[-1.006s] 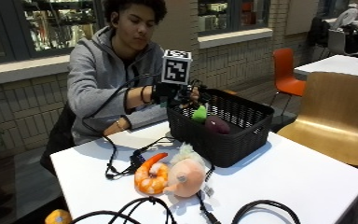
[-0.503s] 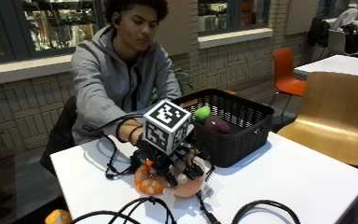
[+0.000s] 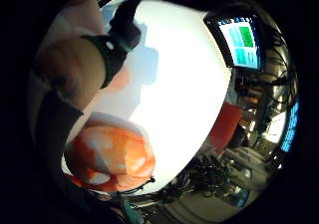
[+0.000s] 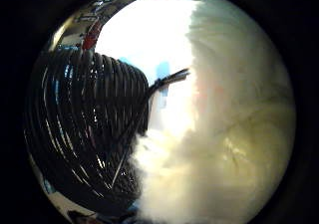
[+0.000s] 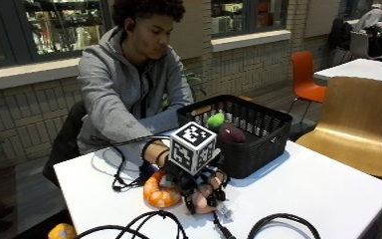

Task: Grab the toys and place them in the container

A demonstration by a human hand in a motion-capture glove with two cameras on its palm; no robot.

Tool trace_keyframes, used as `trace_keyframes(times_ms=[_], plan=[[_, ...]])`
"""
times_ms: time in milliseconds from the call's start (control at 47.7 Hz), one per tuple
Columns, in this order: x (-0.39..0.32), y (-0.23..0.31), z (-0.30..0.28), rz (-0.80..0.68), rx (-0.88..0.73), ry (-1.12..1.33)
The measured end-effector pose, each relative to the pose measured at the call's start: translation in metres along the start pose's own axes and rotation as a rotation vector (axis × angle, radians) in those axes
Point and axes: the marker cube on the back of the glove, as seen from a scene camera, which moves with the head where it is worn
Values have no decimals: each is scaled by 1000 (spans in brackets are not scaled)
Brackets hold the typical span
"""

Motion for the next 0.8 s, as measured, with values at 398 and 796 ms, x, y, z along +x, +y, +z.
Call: trace_keyframes(times_ms=[398,796], plan=[[-21,15,-30,-74,250,20],[-120,95,-153,-417,466,-28]])
